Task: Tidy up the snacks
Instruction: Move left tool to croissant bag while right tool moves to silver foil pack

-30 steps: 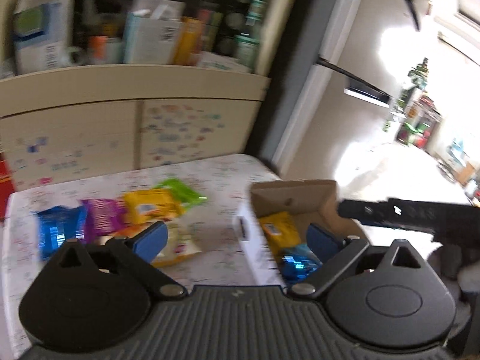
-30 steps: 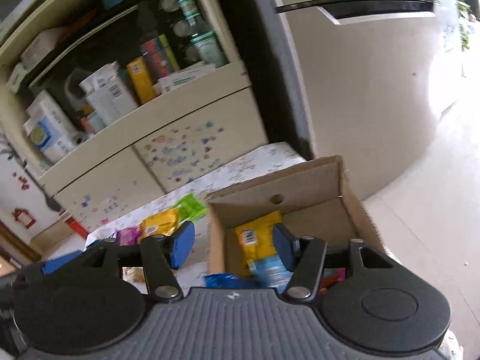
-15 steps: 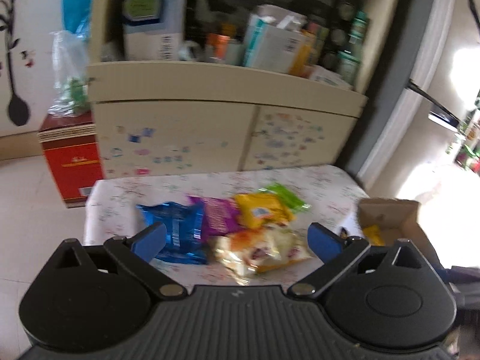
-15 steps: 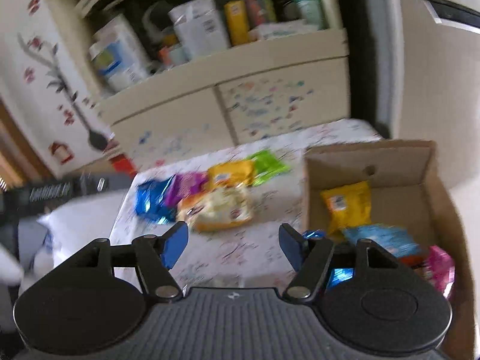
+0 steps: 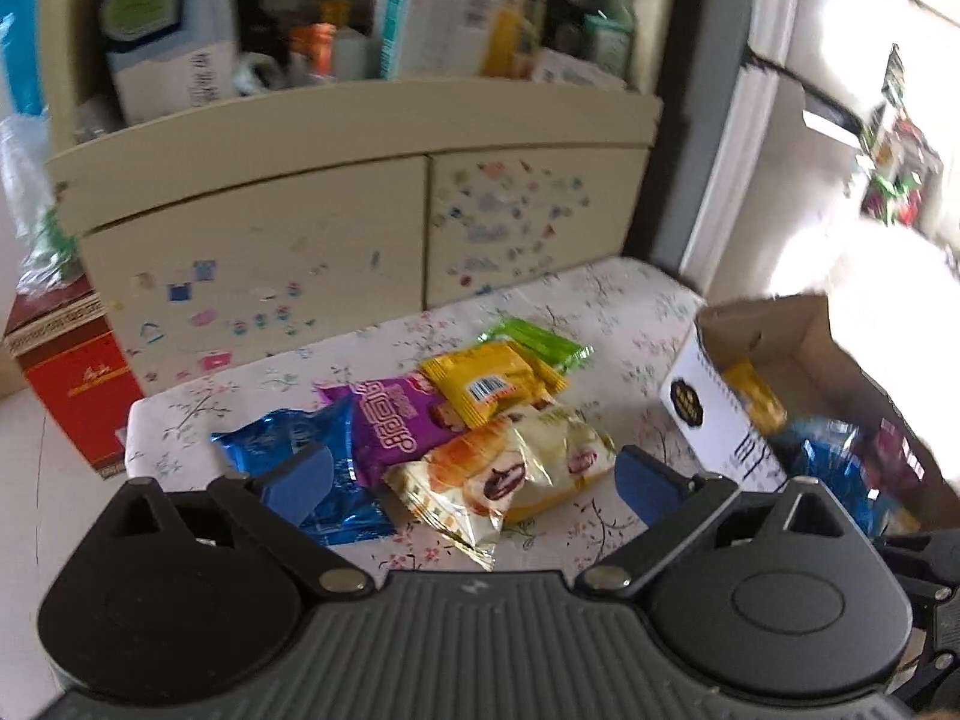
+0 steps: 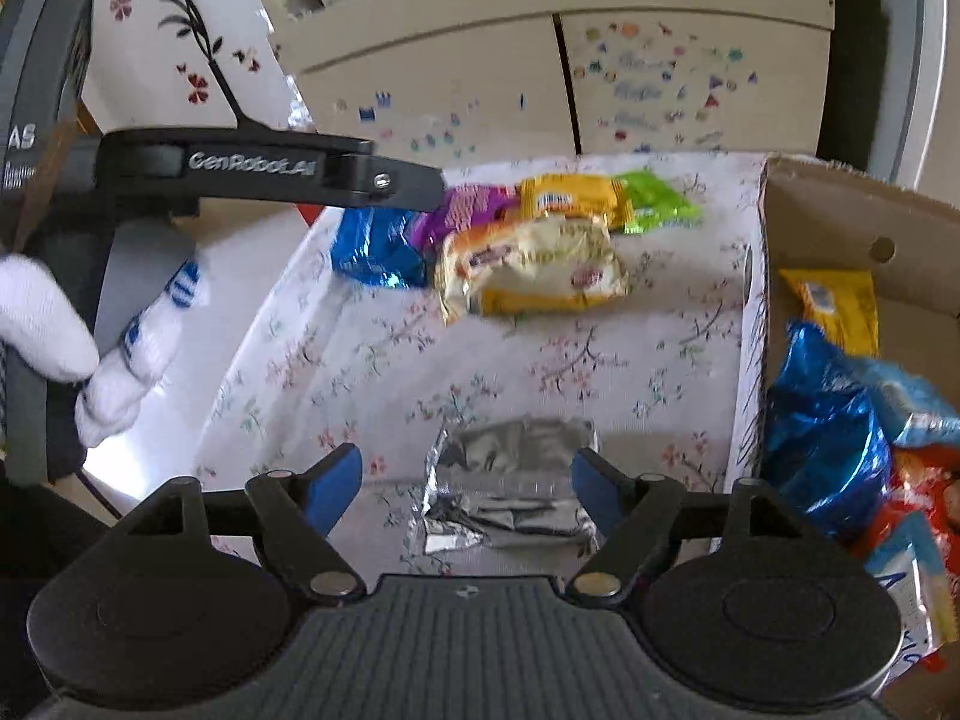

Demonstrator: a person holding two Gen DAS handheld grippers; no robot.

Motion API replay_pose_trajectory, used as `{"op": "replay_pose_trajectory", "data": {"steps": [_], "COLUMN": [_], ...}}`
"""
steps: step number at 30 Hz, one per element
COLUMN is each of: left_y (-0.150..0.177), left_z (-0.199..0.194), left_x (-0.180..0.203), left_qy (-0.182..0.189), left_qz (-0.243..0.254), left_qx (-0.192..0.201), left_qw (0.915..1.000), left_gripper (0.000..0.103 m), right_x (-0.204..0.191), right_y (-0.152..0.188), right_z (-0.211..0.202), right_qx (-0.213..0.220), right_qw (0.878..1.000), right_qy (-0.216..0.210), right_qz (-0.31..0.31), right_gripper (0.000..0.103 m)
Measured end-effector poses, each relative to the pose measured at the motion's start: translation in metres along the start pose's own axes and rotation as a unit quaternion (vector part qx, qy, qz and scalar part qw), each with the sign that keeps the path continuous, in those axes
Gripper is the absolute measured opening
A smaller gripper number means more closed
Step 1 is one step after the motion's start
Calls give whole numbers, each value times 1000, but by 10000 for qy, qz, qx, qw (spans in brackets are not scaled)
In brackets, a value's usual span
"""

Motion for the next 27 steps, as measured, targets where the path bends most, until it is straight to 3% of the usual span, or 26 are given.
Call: {"op": "replay_pose_trajectory", "data": {"steps": [6, 15, 27], "left_y": [1, 7, 15], "left_z": [26, 59, 99], "left_x": [8, 22, 20], "left_qy": [61, 425, 543], "left_qz": [613, 1674, 1851], "left_qx": [-197, -430, -741], "left_qw": [9979, 9840, 9784], "left_gripper": [100, 99, 98], "right_x": [-7, -16, -12], "right_y": [4, 2, 0], "right_z": [12, 35, 61], "right_qx": [-137, -274, -645], "right_qw": [9996, 9968, 9941], "right_qy": [173, 584, 858], "right_qz": [-182, -463, -160], "right_gripper": [89, 99, 99]}}
Point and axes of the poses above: each gripper's, at about its wrist camera, not at the fingertips, and z roughly the way its jaws point, x to its right, y to its underside, the point moved 3 cm from there along z, roughly the way its jaws point, and after that the axes turned 8 degrees about y, right-handed, at the moved point
